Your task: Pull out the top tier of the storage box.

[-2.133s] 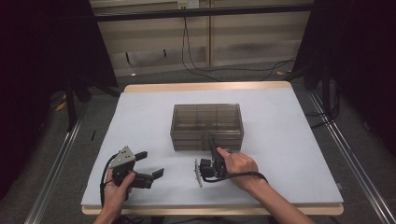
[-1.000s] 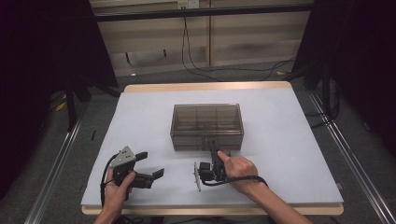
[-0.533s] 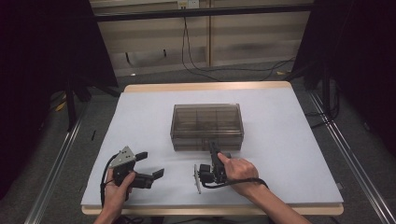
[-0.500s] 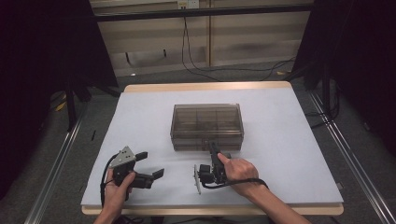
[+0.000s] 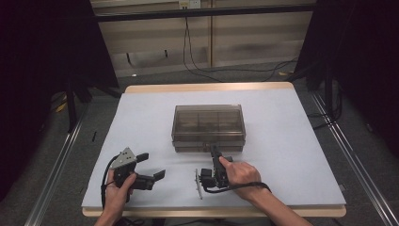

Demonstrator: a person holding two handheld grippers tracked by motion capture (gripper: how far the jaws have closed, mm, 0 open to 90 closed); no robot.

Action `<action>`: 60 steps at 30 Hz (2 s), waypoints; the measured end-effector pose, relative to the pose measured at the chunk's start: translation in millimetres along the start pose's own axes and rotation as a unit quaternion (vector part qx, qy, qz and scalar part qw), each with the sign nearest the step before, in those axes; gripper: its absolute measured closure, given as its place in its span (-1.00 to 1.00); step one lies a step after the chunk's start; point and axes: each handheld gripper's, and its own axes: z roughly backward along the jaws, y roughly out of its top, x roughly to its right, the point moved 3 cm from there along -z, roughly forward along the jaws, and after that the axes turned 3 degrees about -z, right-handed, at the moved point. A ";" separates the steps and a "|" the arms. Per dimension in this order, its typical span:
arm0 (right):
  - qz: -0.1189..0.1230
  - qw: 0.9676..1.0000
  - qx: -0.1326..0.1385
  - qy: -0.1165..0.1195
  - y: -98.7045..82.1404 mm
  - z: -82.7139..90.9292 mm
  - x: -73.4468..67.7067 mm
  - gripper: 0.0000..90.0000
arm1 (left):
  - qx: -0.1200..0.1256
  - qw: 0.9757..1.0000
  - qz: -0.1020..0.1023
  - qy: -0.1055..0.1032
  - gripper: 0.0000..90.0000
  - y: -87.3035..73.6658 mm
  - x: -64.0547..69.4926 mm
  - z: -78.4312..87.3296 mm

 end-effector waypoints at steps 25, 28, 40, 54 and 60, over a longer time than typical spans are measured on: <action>-0.025 0.999 0.019 0.007 -2.7 4.3 4.3 0.58 | 0.001 1.000 0.000 -0.001 -0.94 0.1 -0.7 0.2; -0.044 0.999 0.025 0.018 -4.8 5.9 6.8 0.50 | 0.001 1.000 -0.001 -0.001 -0.94 0.1 -0.7 0.3; -0.157 0.976 0.080 0.131 -17.1 16.3 24.2 0.35 | 0.001 1.000 0.000 -0.001 -0.94 0.1 -0.4 0.2; -0.313 0.896 0.151 0.277 -42.0 14.2 57.4 0.38 | 0.002 1.000 0.001 -0.003 -0.94 0.3 -0.7 0.0; -0.349 0.865 0.163 0.321 -51.9 11.2 68.2 0.33 | 0.002 1.000 0.001 -0.002 -0.94 0.4 -0.9 0.3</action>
